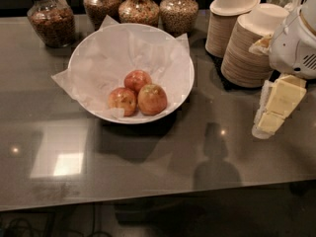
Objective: Pick apple from white bowl
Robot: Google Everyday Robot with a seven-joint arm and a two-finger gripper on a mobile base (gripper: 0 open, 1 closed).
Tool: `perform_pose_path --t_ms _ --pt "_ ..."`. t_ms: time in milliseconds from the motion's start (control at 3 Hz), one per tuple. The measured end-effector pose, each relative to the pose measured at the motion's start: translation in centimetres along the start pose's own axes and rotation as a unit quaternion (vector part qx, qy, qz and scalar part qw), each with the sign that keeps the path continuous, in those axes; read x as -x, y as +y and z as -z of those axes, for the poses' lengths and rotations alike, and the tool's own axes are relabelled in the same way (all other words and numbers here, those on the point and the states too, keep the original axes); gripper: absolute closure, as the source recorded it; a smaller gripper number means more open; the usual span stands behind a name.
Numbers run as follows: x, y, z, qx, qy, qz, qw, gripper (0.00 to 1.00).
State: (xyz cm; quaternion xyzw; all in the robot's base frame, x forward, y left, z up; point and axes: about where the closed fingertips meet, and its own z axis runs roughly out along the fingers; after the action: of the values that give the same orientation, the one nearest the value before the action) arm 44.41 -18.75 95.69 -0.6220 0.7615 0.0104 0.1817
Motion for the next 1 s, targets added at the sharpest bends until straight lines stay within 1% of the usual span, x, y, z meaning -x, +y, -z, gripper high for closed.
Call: perform_pose_path --t_ms 333,667,1000 --pt "0.6 -0.3 -0.4 -0.002 -0.026 -0.009 0.9996 0.00" --pt "3.0 -1.8 -2.0 -0.003 -0.091 -0.012 0.9958 0.02" --pt "5.2 -3.7 -2.5 -0.009 -0.158 -0.009 0.9874 0.09"
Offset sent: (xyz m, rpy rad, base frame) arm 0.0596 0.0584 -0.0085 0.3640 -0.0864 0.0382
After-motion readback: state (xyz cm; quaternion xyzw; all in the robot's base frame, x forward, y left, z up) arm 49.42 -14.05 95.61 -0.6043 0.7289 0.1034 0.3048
